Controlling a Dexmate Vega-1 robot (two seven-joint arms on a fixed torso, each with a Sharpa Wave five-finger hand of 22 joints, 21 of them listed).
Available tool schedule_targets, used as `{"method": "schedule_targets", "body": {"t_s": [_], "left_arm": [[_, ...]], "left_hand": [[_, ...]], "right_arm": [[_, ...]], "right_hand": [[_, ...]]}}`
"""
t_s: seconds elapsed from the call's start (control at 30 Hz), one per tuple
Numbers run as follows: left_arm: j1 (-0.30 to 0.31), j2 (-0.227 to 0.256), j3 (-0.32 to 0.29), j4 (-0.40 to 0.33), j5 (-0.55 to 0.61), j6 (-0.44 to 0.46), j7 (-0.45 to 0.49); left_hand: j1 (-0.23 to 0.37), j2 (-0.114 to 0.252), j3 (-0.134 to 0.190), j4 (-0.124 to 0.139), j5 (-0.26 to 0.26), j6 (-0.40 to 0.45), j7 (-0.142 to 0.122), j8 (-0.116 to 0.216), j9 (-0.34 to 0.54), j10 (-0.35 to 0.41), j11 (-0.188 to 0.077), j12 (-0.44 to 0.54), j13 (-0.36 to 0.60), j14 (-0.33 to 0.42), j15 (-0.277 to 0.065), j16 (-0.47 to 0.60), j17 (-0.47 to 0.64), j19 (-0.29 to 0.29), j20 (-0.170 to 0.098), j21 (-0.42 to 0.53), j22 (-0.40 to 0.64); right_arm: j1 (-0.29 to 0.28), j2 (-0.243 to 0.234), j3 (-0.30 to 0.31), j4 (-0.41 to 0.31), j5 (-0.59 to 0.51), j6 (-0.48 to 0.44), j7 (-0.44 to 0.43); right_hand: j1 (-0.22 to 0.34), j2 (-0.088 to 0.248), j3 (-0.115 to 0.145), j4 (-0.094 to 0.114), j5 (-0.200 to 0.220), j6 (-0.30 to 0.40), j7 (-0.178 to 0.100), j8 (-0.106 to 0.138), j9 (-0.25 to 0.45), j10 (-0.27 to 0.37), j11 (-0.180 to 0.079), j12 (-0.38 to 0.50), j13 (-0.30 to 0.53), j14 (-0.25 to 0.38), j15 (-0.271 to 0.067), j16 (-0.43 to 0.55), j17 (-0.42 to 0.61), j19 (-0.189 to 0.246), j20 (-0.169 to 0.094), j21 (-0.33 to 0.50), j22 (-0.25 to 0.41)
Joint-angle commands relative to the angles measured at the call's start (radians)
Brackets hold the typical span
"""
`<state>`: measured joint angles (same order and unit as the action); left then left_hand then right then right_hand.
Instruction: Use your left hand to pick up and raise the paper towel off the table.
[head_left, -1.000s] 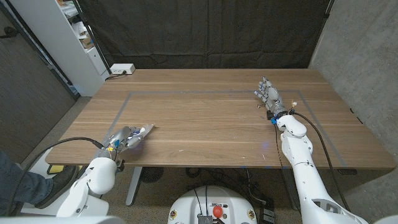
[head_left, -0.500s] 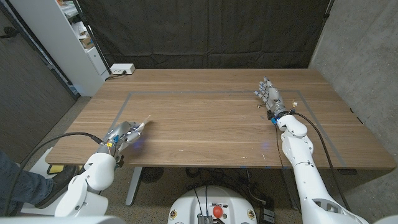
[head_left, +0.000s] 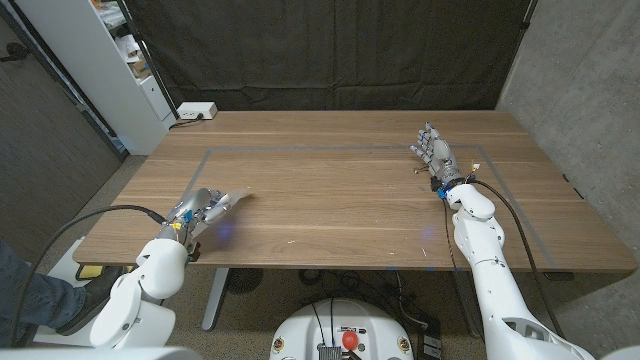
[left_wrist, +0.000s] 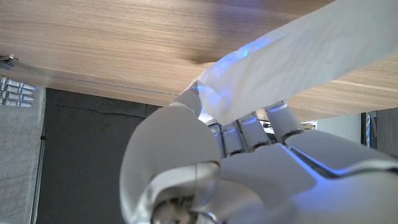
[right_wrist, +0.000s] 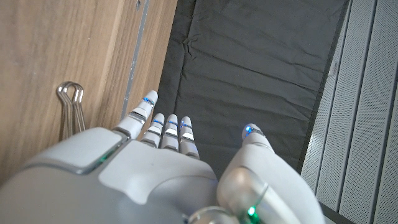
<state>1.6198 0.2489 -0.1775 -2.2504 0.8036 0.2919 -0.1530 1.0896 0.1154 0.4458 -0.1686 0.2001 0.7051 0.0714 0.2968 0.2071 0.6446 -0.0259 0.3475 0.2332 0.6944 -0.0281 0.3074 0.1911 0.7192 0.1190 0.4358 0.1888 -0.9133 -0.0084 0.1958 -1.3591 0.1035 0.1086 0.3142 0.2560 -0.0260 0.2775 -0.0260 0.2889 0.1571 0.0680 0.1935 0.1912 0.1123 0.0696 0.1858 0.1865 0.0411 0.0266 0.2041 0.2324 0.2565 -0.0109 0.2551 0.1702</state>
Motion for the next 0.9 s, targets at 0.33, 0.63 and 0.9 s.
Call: {"method": "schedule_targets", "body": {"t_s": [0.33, 0.63, 0.9], "left_arm": [[-0.043, 0.001, 0.006, -0.007, 0.017, 0.012, -0.005], [-0.055, 0.006, 0.008, -0.016, 0.023, 0.013, -0.012], [-0.048, 0.002, 0.004, -0.041, 0.032, 0.013, -0.009]], "left_hand": [[0.007, -0.005, 0.011, 0.006, 0.000, 0.059, -0.011, 0.014, 0.005, 0.053, 0.005, 0.013, 0.009, 0.057, -0.020, 0.000, -0.005, 0.044, -0.025, 0.022, 0.002], [0.007, -0.006, 0.013, 0.007, -0.001, 0.074, -0.010, 0.016, 0.006, 0.066, 0.001, 0.015, 0.012, 0.072, -0.026, 0.000, -0.005, 0.050, -0.028, 0.026, 0.002], [0.006, -0.005, 0.014, 0.009, -0.002, 0.091, -0.011, 0.020, 0.006, 0.082, 0.001, 0.019, 0.014, 0.096, -0.029, 0.004, -0.003, 0.060, -0.031, 0.031, 0.002]], "right_arm": [[0.024, -0.002, 0.006, 0.021, 0.003, 0.011, -0.007], [0.033, -0.003, 0.006, 0.034, 0.006, 0.015, -0.003], [0.030, -0.001, 0.007, 0.022, 0.007, 0.015, -0.003]], "right_hand": [[0.002, 0.011, -0.004, -0.003, 0.003, 0.006, -0.003, 0.004, 0.000, 0.001, -0.003, 0.008, 0.003, 0.006, -0.003, 0.009, 0.002, 0.006, -0.002, -0.007, 0.001], [0.002, 0.012, -0.005, -0.003, 0.003, 0.006, -0.001, 0.004, 0.000, 0.002, -0.001, 0.008, 0.003, 0.006, -0.003, 0.009, 0.001, 0.006, -0.001, -0.010, 0.001], [0.003, 0.013, -0.006, -0.003, 0.003, 0.007, -0.002, 0.004, 0.000, 0.002, -0.001, 0.009, 0.003, 0.008, -0.003, 0.010, 0.001, 0.008, -0.001, -0.012, 0.001]]}}
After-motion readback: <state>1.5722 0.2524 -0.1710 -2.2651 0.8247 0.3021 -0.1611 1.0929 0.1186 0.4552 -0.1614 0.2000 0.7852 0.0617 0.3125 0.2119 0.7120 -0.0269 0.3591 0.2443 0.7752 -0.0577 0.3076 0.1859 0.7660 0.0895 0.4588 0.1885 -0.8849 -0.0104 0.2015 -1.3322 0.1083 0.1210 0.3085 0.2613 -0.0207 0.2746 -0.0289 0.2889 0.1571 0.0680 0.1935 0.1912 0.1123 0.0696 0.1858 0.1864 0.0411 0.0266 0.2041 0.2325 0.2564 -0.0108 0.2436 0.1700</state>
